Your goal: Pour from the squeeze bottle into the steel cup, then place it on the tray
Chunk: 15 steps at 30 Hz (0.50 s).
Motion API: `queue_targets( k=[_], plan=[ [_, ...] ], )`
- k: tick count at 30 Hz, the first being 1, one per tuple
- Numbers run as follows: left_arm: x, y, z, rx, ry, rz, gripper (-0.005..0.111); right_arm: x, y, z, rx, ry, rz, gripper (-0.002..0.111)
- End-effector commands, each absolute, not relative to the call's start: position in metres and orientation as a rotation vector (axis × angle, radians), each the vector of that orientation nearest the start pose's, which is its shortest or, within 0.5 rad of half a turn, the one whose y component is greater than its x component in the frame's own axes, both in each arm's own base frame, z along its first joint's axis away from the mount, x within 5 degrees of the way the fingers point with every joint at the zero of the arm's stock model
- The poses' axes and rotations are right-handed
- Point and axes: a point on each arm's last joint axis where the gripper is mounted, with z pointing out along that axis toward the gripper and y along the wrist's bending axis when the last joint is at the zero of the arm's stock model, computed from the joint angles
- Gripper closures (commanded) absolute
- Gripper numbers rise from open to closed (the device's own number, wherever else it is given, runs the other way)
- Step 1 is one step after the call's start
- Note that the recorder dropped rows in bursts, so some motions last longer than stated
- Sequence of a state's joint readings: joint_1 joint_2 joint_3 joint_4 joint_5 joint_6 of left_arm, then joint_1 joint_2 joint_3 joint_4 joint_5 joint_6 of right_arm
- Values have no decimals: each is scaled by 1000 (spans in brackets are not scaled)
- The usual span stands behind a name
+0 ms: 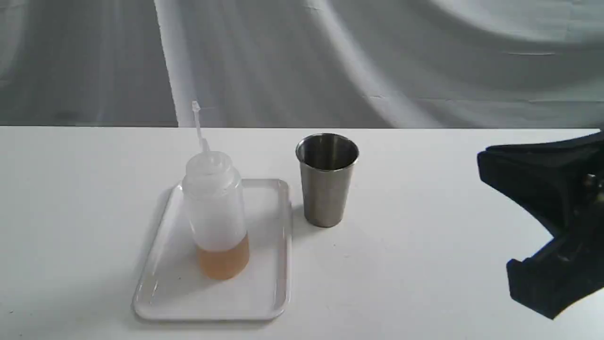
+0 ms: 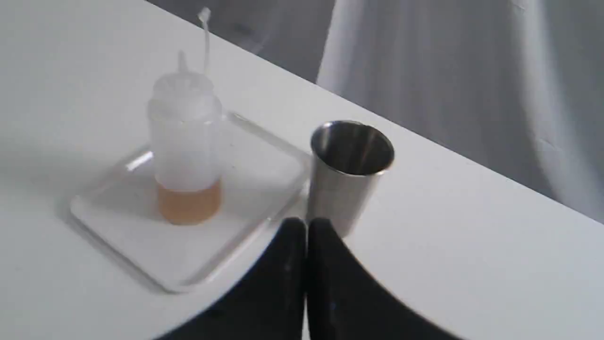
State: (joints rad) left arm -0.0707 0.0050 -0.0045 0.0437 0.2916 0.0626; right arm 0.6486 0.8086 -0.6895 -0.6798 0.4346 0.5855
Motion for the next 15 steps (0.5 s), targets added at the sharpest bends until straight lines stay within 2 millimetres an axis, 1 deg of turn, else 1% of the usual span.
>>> queue_targets(
  k=[1,3,11,15],
  plan=[
    [55,-3,187,147,1762,32,98,150,71,333,-456,1898,61,108],
    [55,-3,187,147,1762,32,98,153,67,335,-406,1883,71,108],
    [55,-3,187,147,1762,32,98,165,50,350,-272,1729,116,108],
    [55,-3,187,147,1762,32,98,169,39,349,-183,1723,116,108]
  ],
)
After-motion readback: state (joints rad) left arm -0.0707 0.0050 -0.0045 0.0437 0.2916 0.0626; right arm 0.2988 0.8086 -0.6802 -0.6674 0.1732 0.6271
